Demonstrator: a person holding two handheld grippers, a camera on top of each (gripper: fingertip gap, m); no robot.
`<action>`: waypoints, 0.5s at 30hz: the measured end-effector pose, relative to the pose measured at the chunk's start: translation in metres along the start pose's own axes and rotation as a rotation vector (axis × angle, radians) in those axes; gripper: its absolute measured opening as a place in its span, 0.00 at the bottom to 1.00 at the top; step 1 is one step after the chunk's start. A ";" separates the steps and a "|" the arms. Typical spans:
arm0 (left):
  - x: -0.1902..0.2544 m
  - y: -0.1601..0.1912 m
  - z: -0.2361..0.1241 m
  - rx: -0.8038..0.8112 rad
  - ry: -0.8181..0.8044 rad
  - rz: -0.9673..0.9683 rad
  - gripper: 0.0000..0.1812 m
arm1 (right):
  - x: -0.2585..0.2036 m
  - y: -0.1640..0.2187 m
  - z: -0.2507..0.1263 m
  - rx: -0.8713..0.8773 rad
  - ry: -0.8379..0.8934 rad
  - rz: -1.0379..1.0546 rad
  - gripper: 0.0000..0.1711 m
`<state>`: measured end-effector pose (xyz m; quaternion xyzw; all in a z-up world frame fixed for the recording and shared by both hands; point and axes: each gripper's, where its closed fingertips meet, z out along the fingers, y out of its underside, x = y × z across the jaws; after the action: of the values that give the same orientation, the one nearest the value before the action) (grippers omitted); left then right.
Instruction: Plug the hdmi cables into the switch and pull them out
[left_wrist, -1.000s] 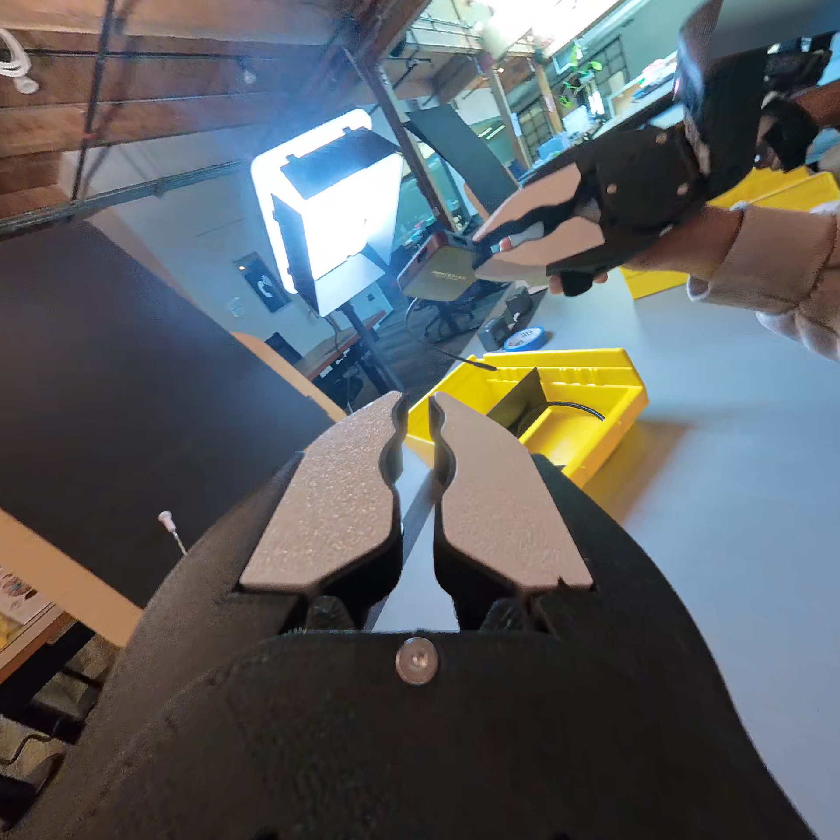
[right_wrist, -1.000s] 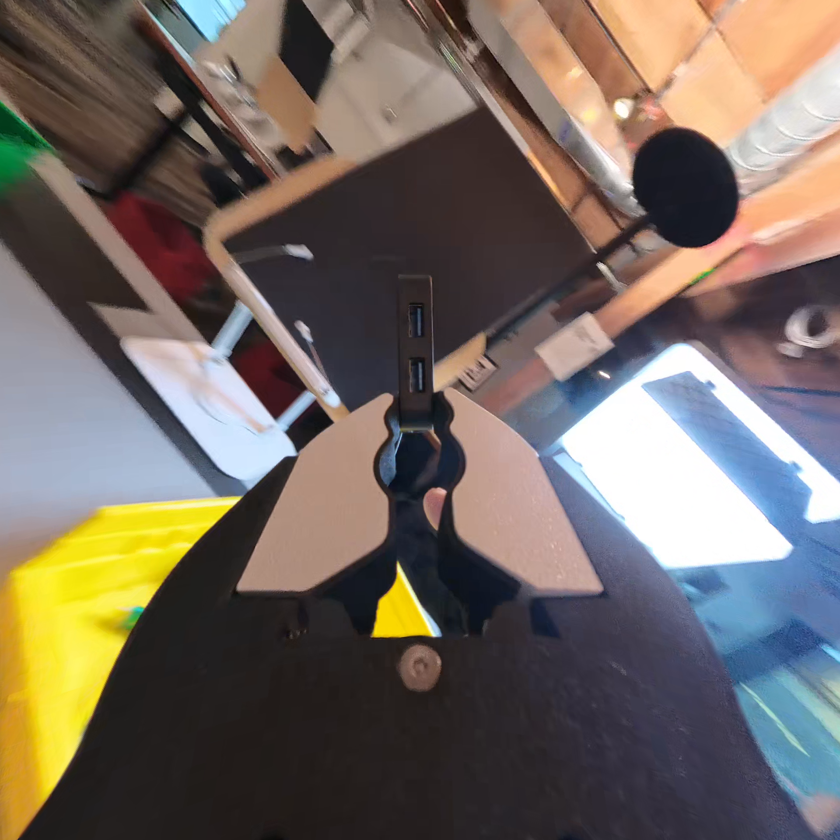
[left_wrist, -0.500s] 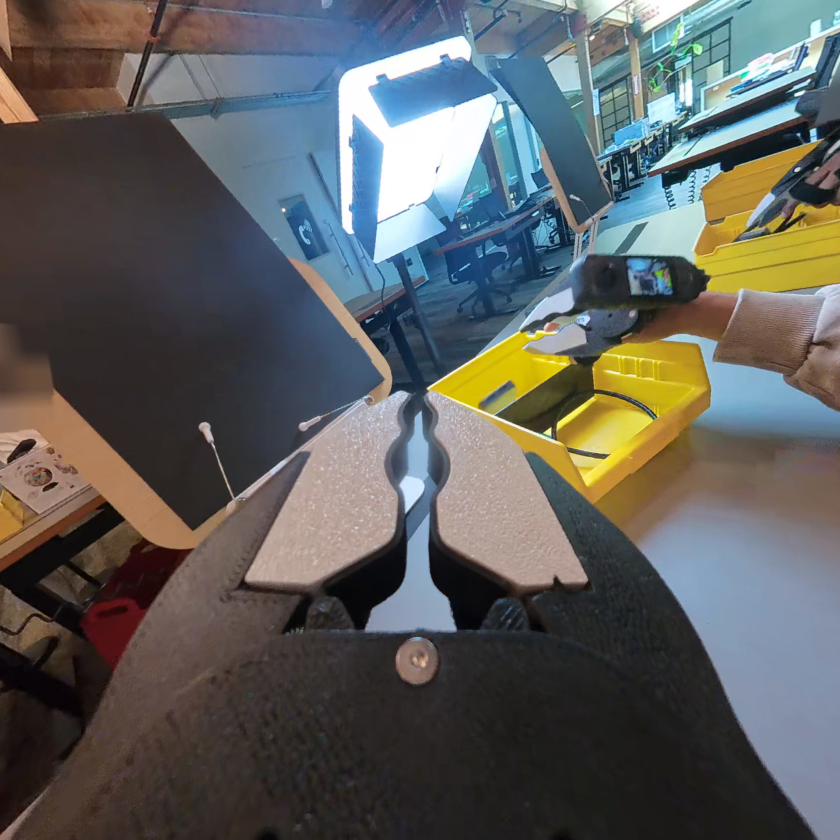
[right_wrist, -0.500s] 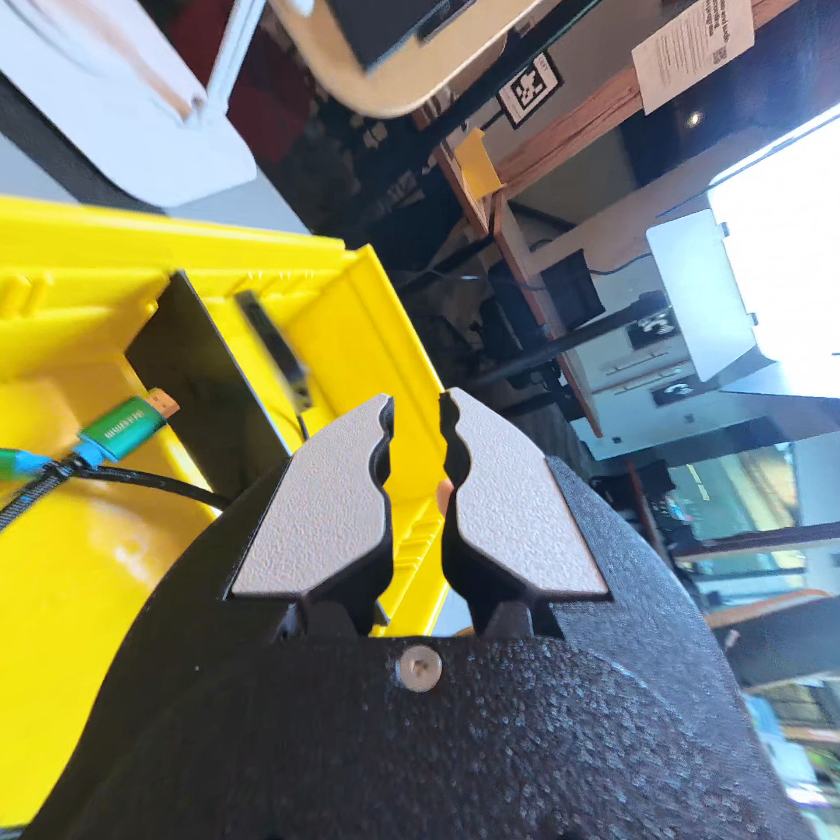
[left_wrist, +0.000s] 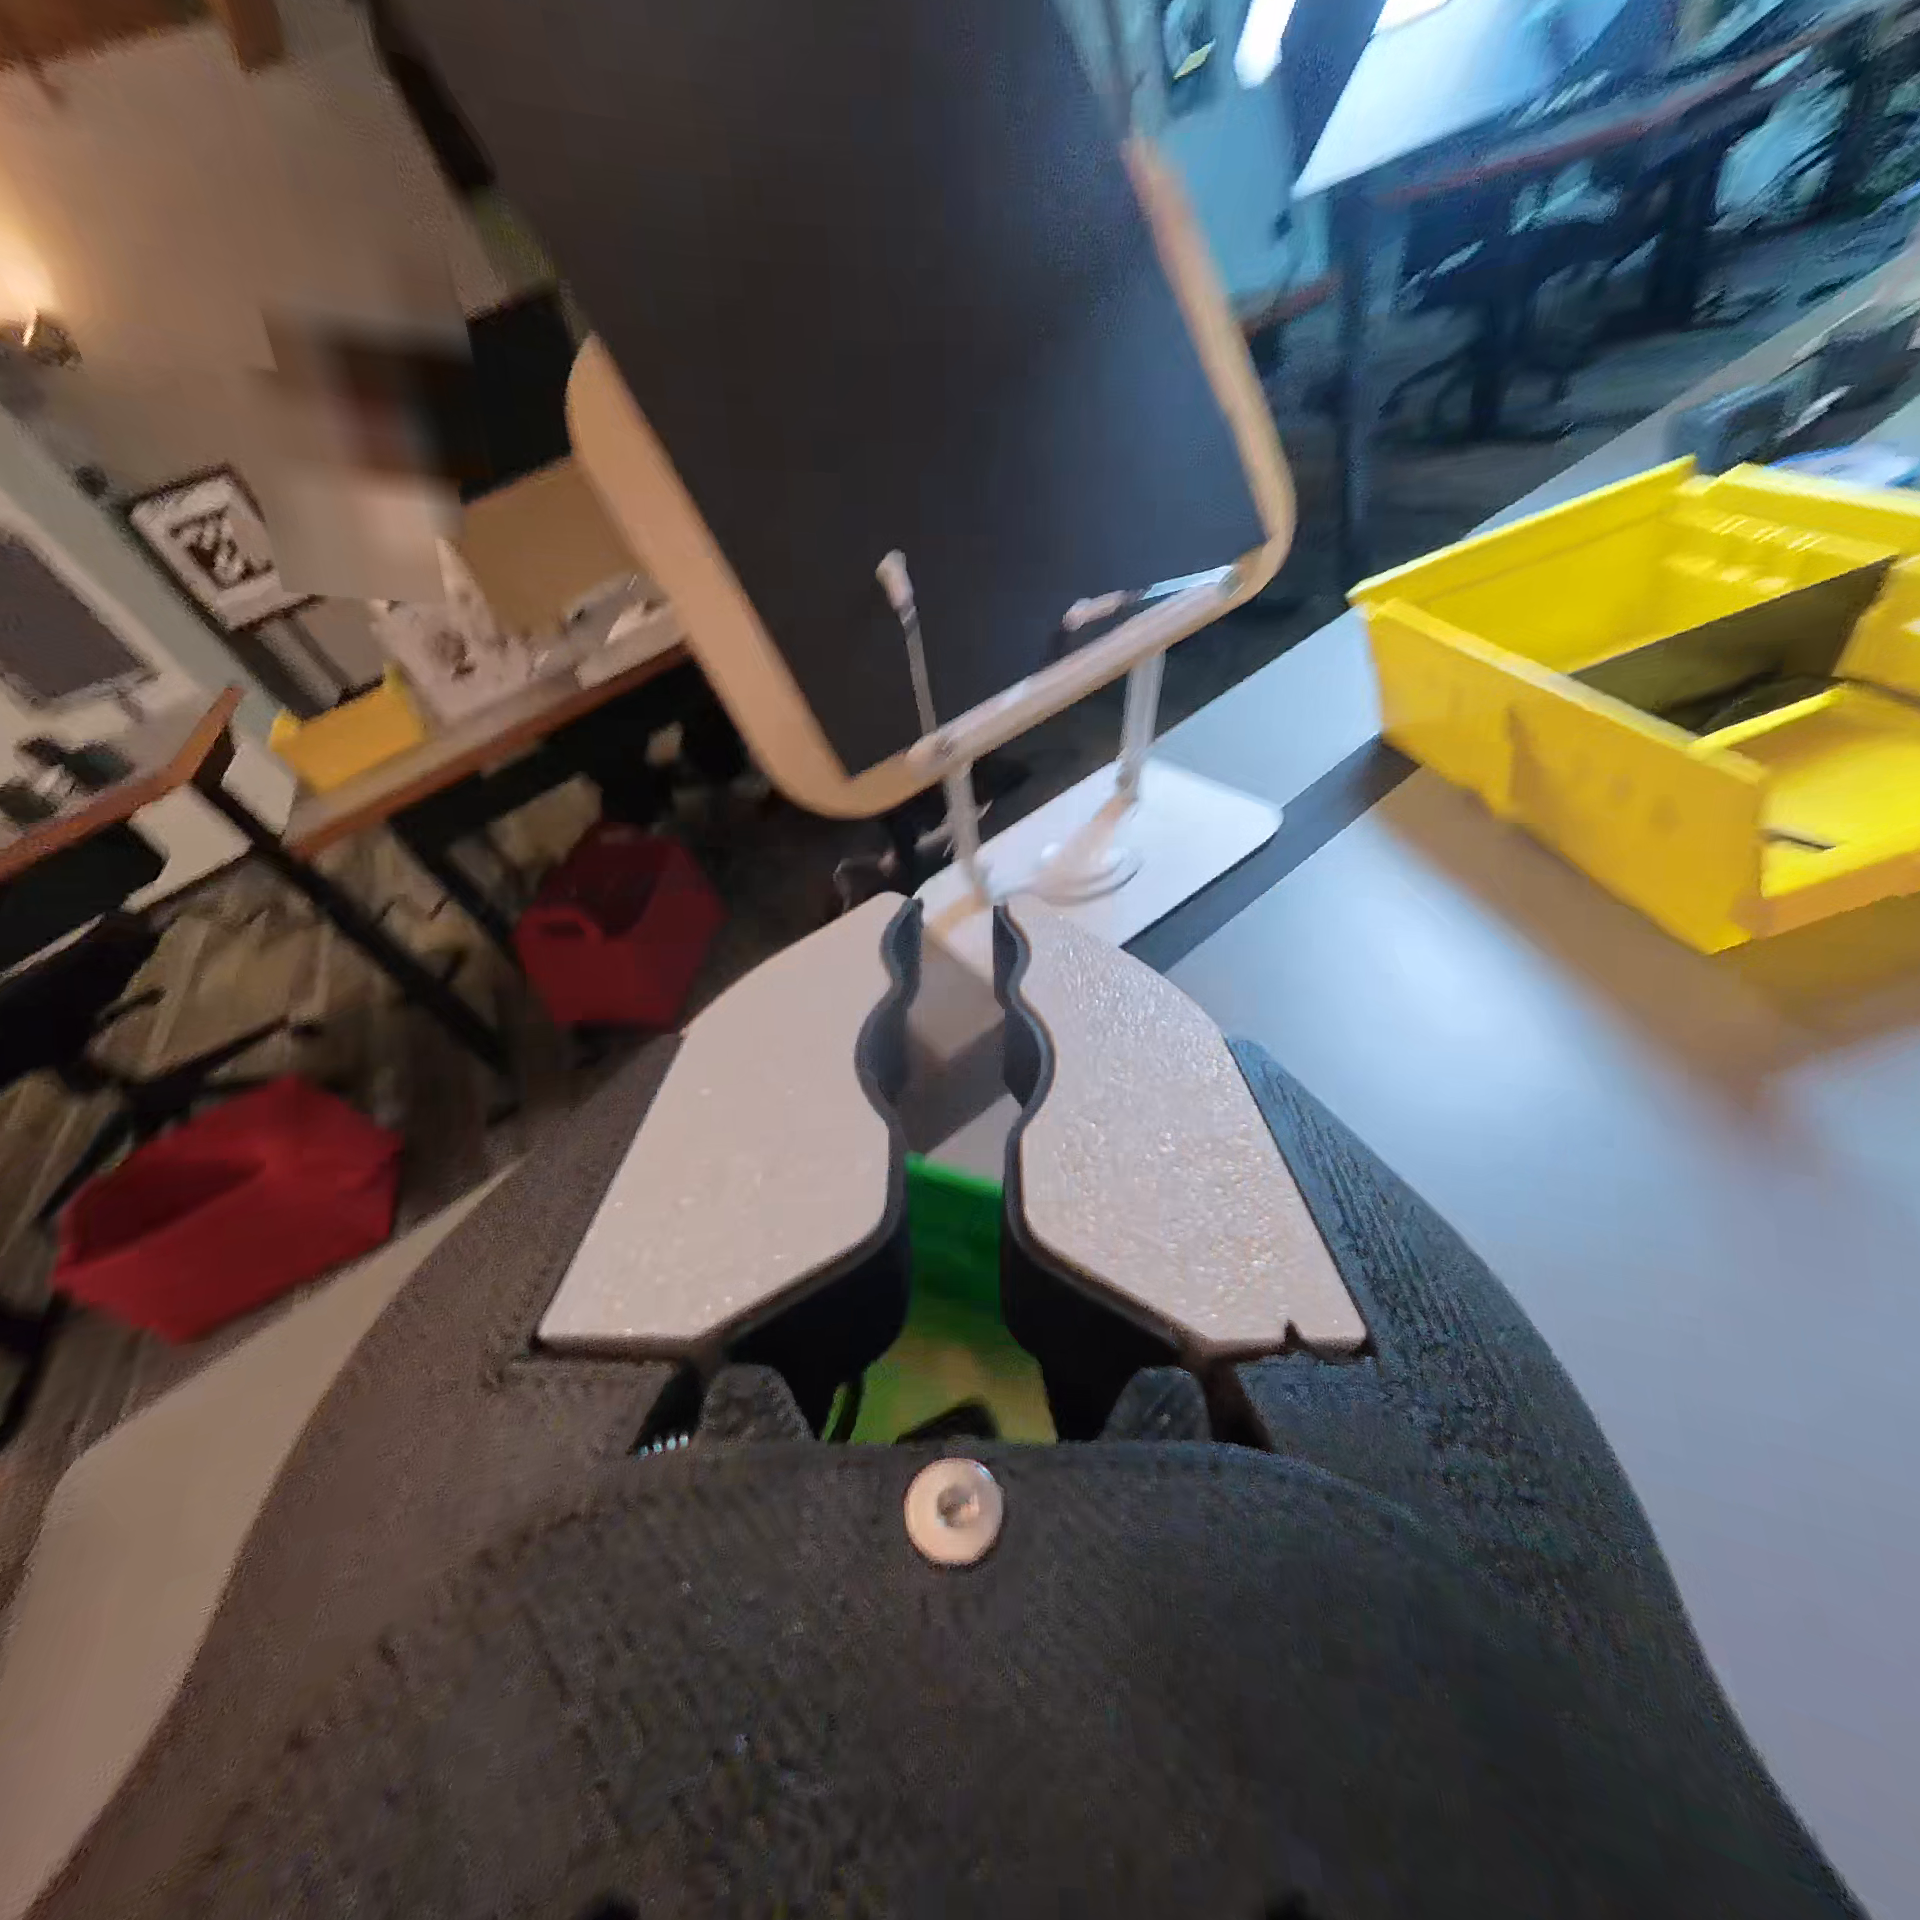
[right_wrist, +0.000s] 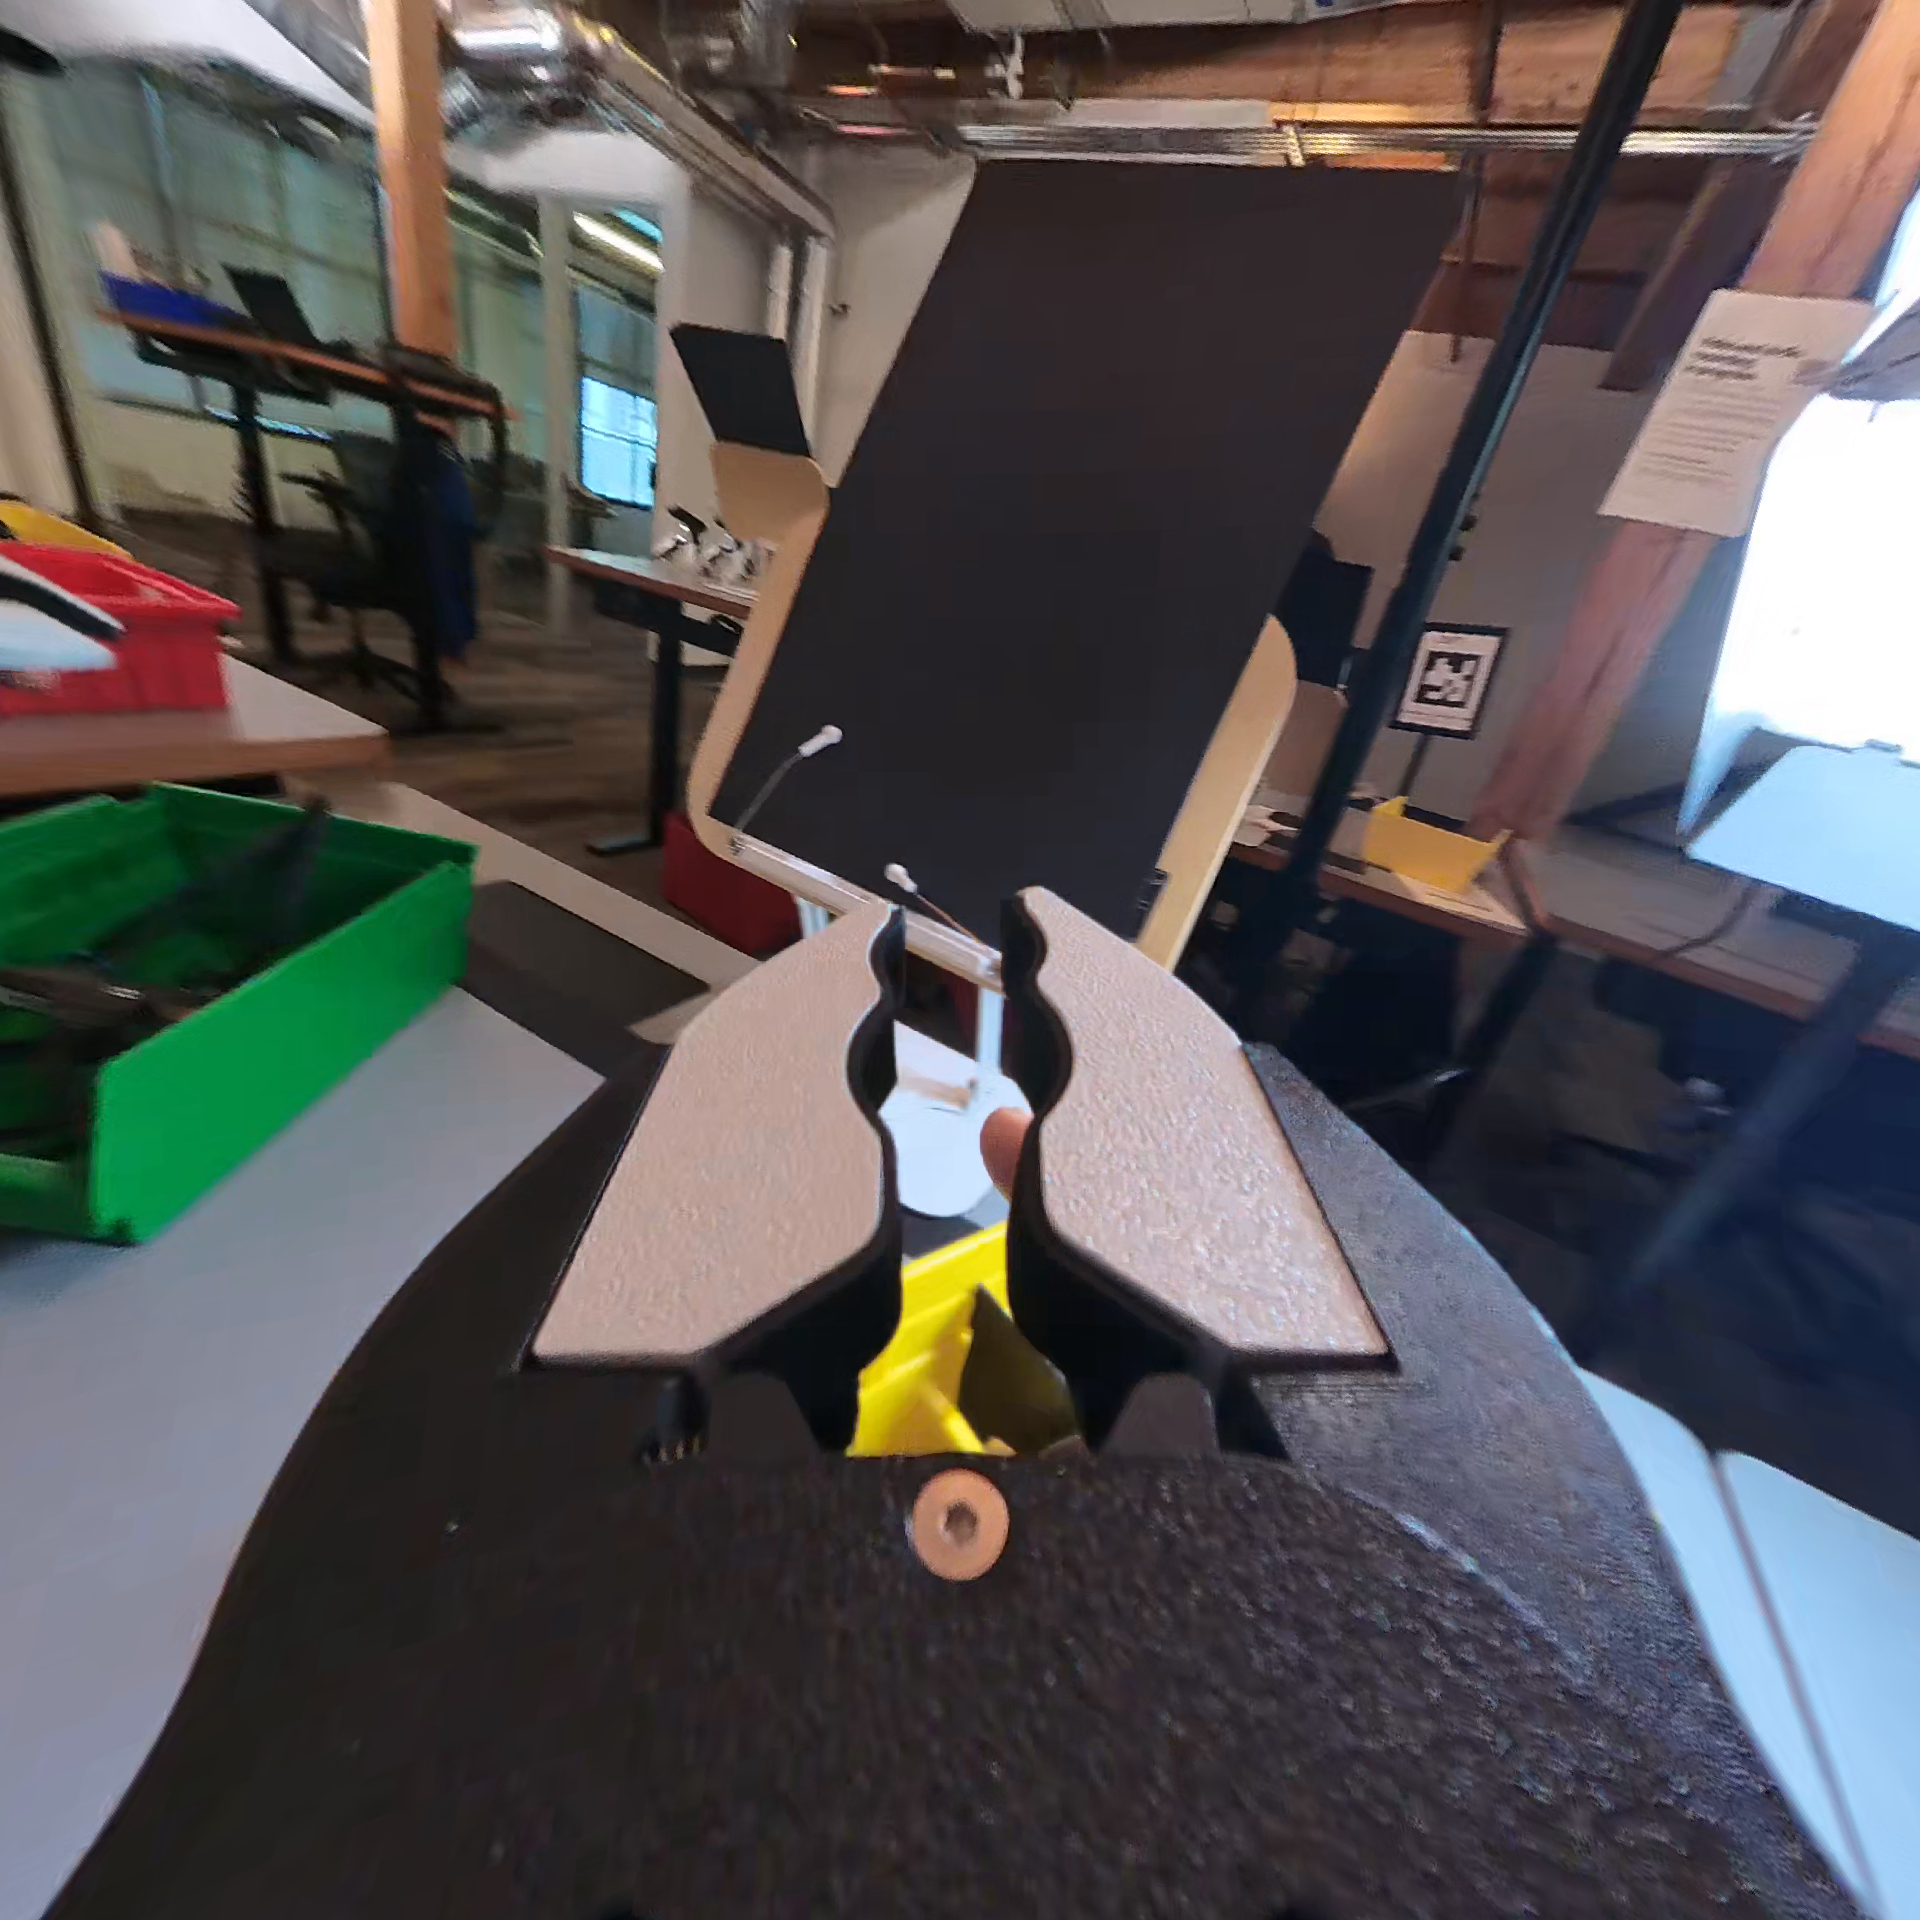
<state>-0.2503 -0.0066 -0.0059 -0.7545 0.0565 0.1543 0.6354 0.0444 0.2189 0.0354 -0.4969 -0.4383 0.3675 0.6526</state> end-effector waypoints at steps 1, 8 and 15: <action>-0.013 0.014 -0.002 -0.055 -0.037 -0.006 0.08 | -0.007 -0.001 0.002 0.007 -0.027 0.030 0.10; -0.017 0.134 0.001 -0.567 0.065 -0.010 0.14 | -0.044 0.012 0.015 -0.026 -0.140 0.047 0.10; 0.006 0.213 -0.042 -1.039 0.248 0.290 0.28 | -0.069 0.019 0.018 -0.068 -0.175 -0.108 0.10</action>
<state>-0.2977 -0.0865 -0.2025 -0.9657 0.1508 0.1576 0.1406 0.0024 0.1657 0.0049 -0.4606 -0.5320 0.3587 0.6133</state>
